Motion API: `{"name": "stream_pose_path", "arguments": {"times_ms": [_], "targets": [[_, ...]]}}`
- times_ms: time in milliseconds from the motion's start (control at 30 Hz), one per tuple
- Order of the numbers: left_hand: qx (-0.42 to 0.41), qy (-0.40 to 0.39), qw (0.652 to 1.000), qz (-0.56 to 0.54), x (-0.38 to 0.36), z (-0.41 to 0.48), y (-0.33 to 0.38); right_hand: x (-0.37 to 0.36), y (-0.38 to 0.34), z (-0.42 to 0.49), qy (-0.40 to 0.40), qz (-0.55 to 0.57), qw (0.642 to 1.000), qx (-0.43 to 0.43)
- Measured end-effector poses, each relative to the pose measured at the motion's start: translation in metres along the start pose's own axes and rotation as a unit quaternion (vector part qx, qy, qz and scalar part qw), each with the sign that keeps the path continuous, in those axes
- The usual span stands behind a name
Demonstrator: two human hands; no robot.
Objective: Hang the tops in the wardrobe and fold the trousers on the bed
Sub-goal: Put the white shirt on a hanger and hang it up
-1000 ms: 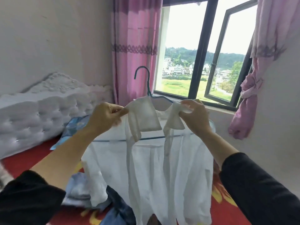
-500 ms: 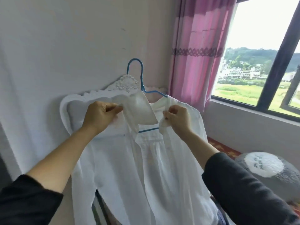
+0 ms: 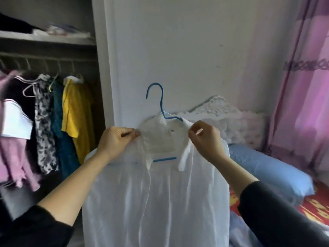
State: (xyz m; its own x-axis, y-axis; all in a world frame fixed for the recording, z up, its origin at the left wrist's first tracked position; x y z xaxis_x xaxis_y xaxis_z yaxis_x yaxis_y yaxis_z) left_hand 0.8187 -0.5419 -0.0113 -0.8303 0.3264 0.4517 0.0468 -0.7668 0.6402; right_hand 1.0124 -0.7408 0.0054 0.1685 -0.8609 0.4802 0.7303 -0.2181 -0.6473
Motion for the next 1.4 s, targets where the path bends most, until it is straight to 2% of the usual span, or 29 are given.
{"name": "stream_pose_path", "arguments": {"times_ms": [33, 67, 167, 233, 300, 433, 533, 667, 767, 933, 1033, 1200, 1400], "targets": [[0.009, 0.003, 1.000, 0.002, 0.013, 0.003, -0.014, -0.019, -0.012, 0.010, 0.022, -0.031, 0.999, 0.038], [0.019, 0.001, 1.000, 0.005, 0.024, 0.006, -0.028, -0.039, -0.021, 0.021, 0.011, -0.058, 0.996, 0.066], [0.042, 0.004, 0.999, 0.012, 0.054, 0.016, -0.068, -0.103, -0.050, 0.049, -0.109, -0.103, 0.986, 0.071], [0.042, 0.009, 0.999, 0.018, 0.068, 0.024, -0.090, -0.144, -0.070, 0.064, -0.182, -0.048, 0.979, 0.075], [0.049, 0.002, 0.999, 0.008, 0.077, 0.033, -0.113, -0.178, -0.088, 0.078, -0.223, 0.005, 0.971, 0.091], [0.102, -0.025, 0.994, 0.006, 0.092, 0.061, -0.169, -0.240, -0.107, 0.113, -0.332, -0.006, 0.938, 0.096], [0.156, -0.094, 0.983, 0.030, 0.098, 0.089, -0.216, -0.286, -0.117, 0.142, -0.396, -0.050, 0.908, 0.126], [0.216, -0.209, 0.949, 0.092, 0.096, 0.128, -0.286, -0.345, -0.136, 0.174, -0.438, -0.121, 0.875, 0.167], [0.222, -0.220, 0.944, 0.101, 0.101, 0.163, -0.322, -0.387, -0.153, 0.199, -0.434, -0.136, 0.875, 0.167], [0.221, -0.204, 0.945, 0.126, 0.117, 0.221, -0.357, -0.455, -0.172, 0.233, -0.343, -0.123, 0.921, 0.136], [0.209, -0.177, 0.952, 0.139, 0.129, 0.257, -0.385, -0.488, -0.182, 0.250, -0.313, -0.124, 0.936, 0.105], [0.094, -0.134, 0.962, 0.220, 0.163, 0.328, -0.414, -0.534, -0.214, 0.290, -0.241, -0.110, 0.962, 0.061], [-0.065, -0.072, 0.918, 0.385, 0.216, 0.413, -0.435, -0.579, -0.253, 0.344, -0.141, -0.076, 0.987, -0.009]]}}
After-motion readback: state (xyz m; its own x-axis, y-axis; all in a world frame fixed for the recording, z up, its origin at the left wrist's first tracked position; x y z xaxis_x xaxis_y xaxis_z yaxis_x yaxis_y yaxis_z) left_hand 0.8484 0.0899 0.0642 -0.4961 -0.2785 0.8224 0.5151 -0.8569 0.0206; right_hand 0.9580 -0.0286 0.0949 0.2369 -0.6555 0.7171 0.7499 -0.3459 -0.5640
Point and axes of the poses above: each hand's wrist, its own z-axis towards the middle knuckle, its own x-axis out of the back of the hand, y = z × x, the point moved 3 cm from there along z, towards the middle knuckle, and after that the axes turned 4 degrees about -x, right-handed, at the moved point
